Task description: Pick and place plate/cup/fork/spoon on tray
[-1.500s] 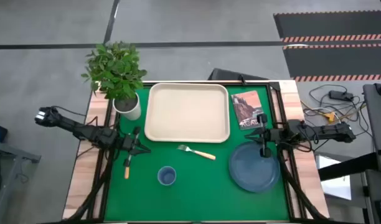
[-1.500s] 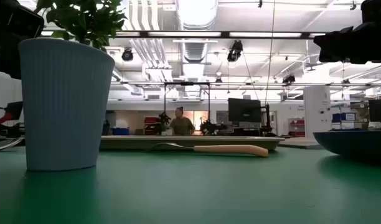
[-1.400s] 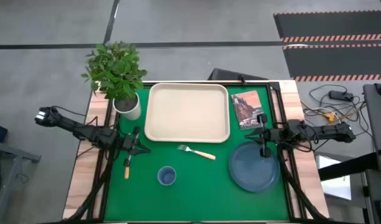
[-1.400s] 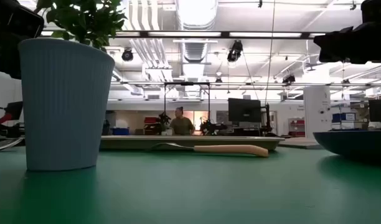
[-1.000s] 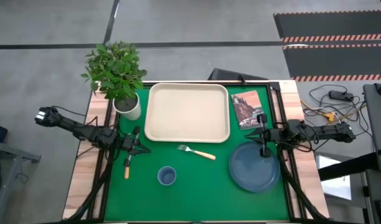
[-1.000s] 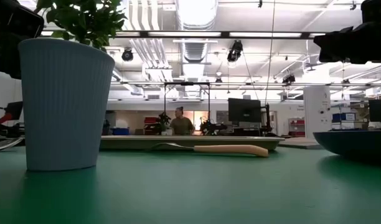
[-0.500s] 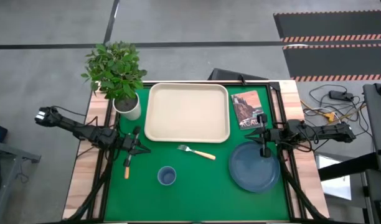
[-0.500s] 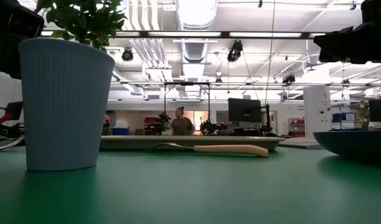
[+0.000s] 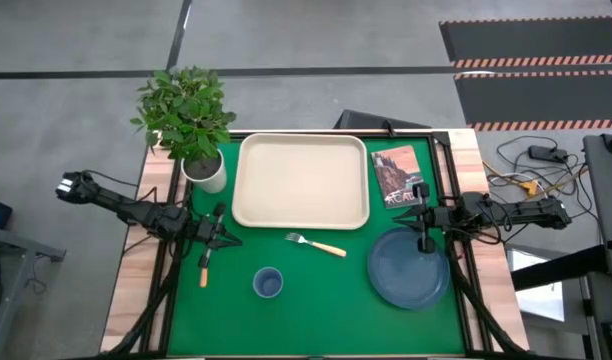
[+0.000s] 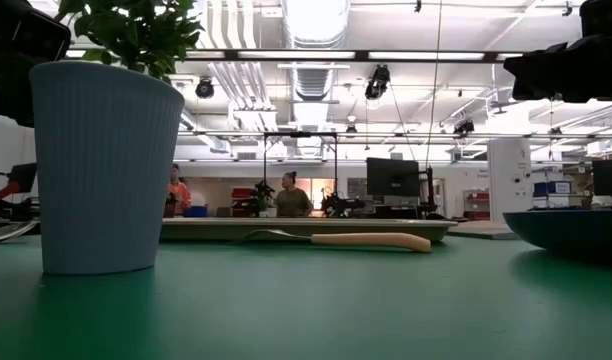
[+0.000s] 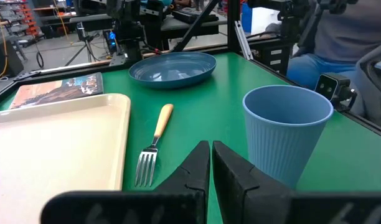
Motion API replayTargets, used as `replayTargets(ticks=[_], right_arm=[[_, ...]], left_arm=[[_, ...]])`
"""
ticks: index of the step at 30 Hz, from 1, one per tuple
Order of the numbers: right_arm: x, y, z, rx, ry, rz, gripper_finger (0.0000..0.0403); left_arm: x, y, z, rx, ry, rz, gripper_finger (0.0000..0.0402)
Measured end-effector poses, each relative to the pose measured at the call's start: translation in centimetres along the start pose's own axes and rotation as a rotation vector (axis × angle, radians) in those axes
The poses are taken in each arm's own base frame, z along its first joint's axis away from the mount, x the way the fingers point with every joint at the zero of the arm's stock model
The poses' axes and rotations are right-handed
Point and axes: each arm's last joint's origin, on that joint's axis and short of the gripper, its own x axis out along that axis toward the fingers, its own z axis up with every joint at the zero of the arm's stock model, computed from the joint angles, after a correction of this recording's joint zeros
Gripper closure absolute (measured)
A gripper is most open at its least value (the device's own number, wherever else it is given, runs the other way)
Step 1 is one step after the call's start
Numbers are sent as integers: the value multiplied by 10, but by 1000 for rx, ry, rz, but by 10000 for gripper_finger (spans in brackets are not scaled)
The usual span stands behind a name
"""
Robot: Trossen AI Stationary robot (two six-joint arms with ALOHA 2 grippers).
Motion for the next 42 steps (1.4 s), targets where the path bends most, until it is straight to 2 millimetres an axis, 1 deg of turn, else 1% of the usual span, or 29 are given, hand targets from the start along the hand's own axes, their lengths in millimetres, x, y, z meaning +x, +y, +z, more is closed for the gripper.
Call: replayTargets(ticks=[32,36,37,39,40,41,42], right_arm=[[0,0,0,0,0,0,394],[0,0,0,4,-1,0,394],[0,0,0,43,-2,3,394],[0,1,0,250,-5,19,394],[0,1,1,373,-12,24,394],[0,0,3,459,-32,15,394],[0,-2,5,490,-54,-11,394]], left_arm=[[0,0,0,1,0,0,402],[0,0,0,92,0,2,402],[0,0,0,111,0,2,402],[0,0,2,131,-24,6,402],[0,0,6,122,-60,10,402],[0,1,11,98,-110,15,402],[-1,1,15,71,-157,17,402]])
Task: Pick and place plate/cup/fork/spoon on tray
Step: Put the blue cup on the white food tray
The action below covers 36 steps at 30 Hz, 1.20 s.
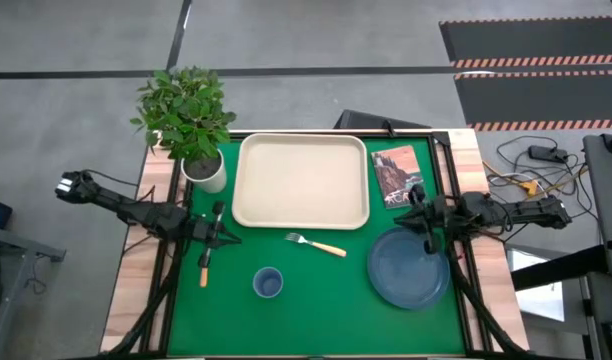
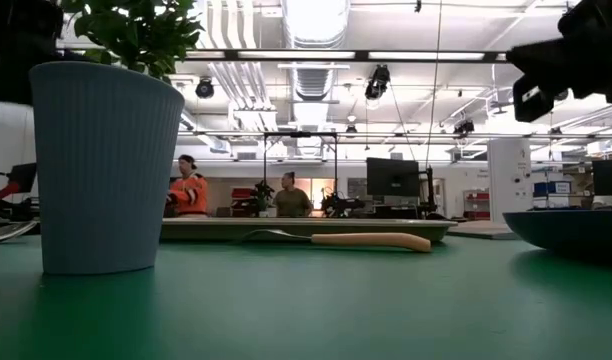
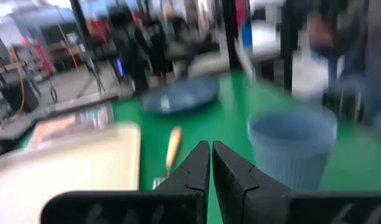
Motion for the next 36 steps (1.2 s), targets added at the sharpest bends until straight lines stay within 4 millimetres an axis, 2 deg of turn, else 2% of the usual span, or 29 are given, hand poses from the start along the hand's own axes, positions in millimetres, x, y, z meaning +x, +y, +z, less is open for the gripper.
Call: replayTargets(ticks=[7,14,16,19,26,32,36], right_arm=[[0,-1,9,66,-74,-59,394],[0,1,35,66,-127,-112,394],[1,3,43,51,-132,-113,394],[3,4,55,22,-145,-120,394],[9,7,72,-52,-135,-126,394],[14,9,87,-52,-142,-125,394],[17,10,95,-66,-138,-133,394]], left_arm=[[-8,6,39,-47,-413,50,402],[-20,10,58,-69,-654,82,402],[-21,10,59,-98,-661,72,402],[-21,10,59,-231,-670,30,402],[-16,11,63,-404,-654,-8,402],[0,14,77,-499,-600,45,402],[21,13,85,-604,-531,39,402]])
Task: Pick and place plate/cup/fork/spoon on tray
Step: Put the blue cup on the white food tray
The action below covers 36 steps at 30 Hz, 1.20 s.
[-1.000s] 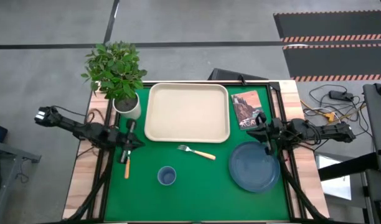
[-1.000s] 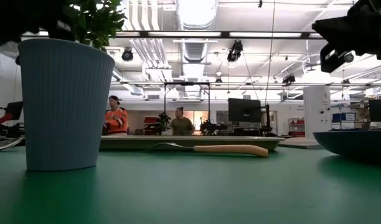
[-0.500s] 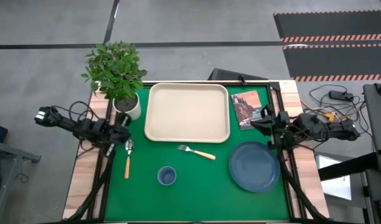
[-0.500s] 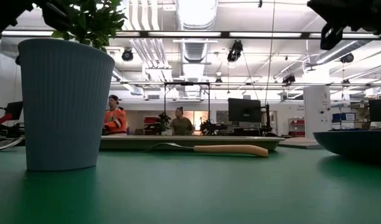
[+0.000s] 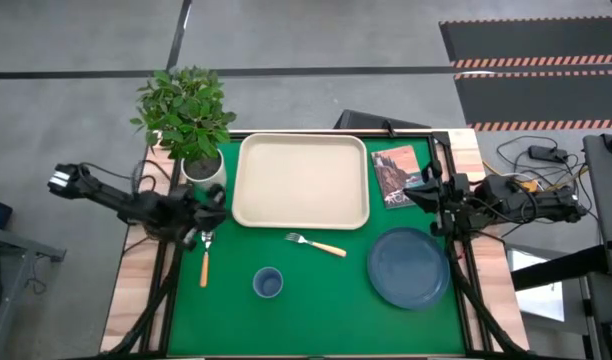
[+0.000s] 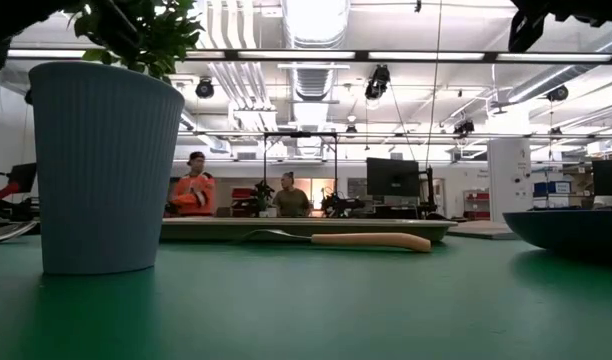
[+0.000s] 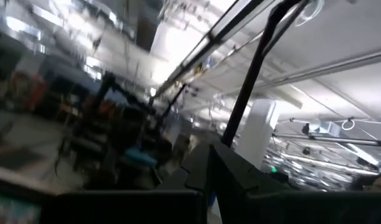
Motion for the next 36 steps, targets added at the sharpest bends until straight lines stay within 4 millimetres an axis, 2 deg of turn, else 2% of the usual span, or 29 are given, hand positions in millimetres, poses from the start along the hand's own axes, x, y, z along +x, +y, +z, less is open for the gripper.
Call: replayTargets(ticks=[5,12,20,24,29,36], right_arm=[[3,1,4,22,74,-8,394],[4,1,1,17,128,-14,394],[5,1,0,8,133,-14,394],[5,1,0,0,133,-13,394],[5,1,0,-27,133,-12,394],[5,1,0,-37,133,-12,394]], left_arm=[[27,-3,-19,-190,185,79,402],[68,-15,-51,-409,598,380,402],[101,-46,-52,-559,932,698,402],[109,-52,-54,-582,1064,795,402],[107,-51,-56,-667,1160,910,402],[102,-48,-58,-696,1144,960,402]])
